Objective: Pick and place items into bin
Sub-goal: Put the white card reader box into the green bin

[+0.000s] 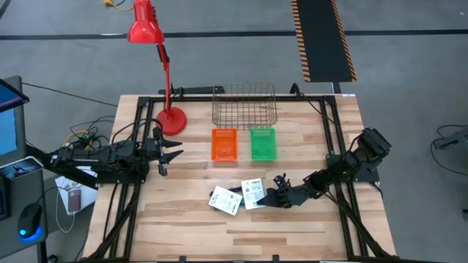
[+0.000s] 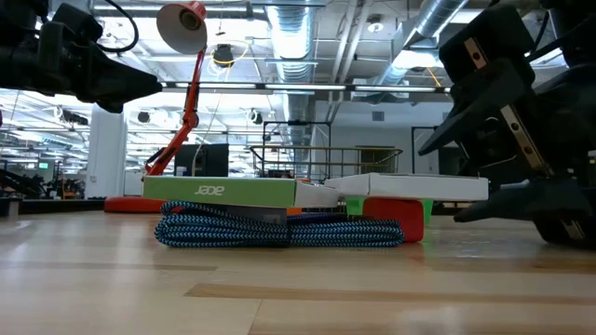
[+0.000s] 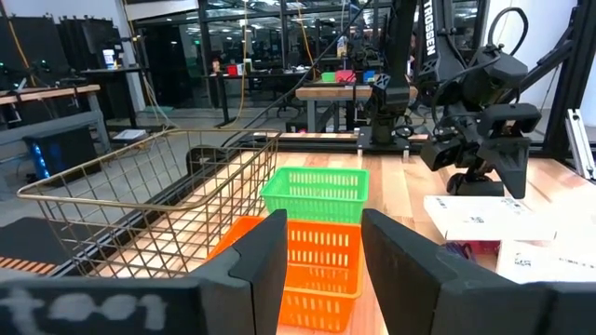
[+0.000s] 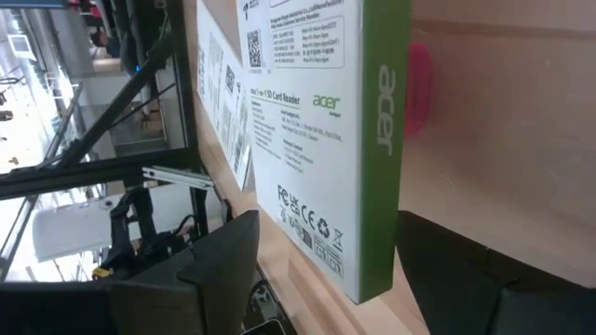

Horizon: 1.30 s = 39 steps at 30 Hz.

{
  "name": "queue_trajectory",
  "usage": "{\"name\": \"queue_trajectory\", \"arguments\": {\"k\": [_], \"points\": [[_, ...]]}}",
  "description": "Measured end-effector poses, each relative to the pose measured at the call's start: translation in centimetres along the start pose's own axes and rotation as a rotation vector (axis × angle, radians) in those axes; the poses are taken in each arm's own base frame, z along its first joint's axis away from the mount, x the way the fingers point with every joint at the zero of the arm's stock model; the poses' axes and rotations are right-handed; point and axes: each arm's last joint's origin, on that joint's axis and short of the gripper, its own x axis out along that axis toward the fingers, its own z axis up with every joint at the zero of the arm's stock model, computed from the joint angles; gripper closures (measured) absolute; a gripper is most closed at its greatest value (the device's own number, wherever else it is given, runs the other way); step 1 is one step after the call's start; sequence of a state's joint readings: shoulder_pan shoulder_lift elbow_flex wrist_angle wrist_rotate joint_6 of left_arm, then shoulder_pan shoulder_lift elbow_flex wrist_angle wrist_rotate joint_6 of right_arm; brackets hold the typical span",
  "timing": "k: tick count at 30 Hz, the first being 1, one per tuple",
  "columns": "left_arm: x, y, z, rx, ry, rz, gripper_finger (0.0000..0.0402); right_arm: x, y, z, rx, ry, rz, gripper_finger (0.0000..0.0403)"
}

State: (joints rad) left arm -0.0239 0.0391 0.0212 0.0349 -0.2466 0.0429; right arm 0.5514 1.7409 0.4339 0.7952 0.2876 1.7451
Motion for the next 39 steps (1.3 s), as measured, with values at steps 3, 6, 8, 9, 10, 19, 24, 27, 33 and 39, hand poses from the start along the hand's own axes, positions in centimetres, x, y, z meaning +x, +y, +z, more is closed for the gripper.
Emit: {"name": "queue_trajectory", "arguments": {"k": [3,6,8,9,10,19,24,27,33,39], "points": [[0.00,0.00,0.00,0.005,0.000,0.000,0.0271,0.00,-0.01,0.00,0.000,0.001,0.000,0.0164],[0.00,0.00,0.00,0.000,0.000,0.000,0.0271,-0.01,-0.02,-0.01,0.000,0.006,-0.001,0.0176],[0.00,0.00,-0.01,0.001,0.000,0.000,0.0271,-0.01,-0.02,-0.02,0.000,0.011,-0.001,0.0186],[0.00,0.00,-0.01,0.003,0.000,0.000,0.0271,-0.01,-0.02,-0.03,0.001,0.013,-0.001,0.0191],[0.00,0.00,-0.01,0.005,0.000,0.000,0.0271,-0.01,-0.03,-0.03,0.003,0.014,-0.001,0.0196],[0.00,0.00,0.00,0.010,0.000,0.000,0.0271,0.00,0.00,-0.06,0.005,0.022,0.002,0.0252],[0.00,0.00,-0.01,0.001,0.000,0.000,0.0271,-0.01,0.00,-0.07,0.002,0.023,0.001,0.0283],[0.00,0.00,0.00,0.004,0.000,0.000,0.0271,-0.01,-0.02,-0.12,-0.009,0.026,0.001,0.0296],[0.00,0.00,0.00,0.002,0.000,0.000,0.0271,-0.02,-0.04,-0.15,-0.027,0.028,0.000,0.0320],[0.00,0.00,-0.01,0.000,0.000,0.000,0.0271,-0.02,-0.04,-0.17,-0.071,0.032,0.001,0.0335]]}}
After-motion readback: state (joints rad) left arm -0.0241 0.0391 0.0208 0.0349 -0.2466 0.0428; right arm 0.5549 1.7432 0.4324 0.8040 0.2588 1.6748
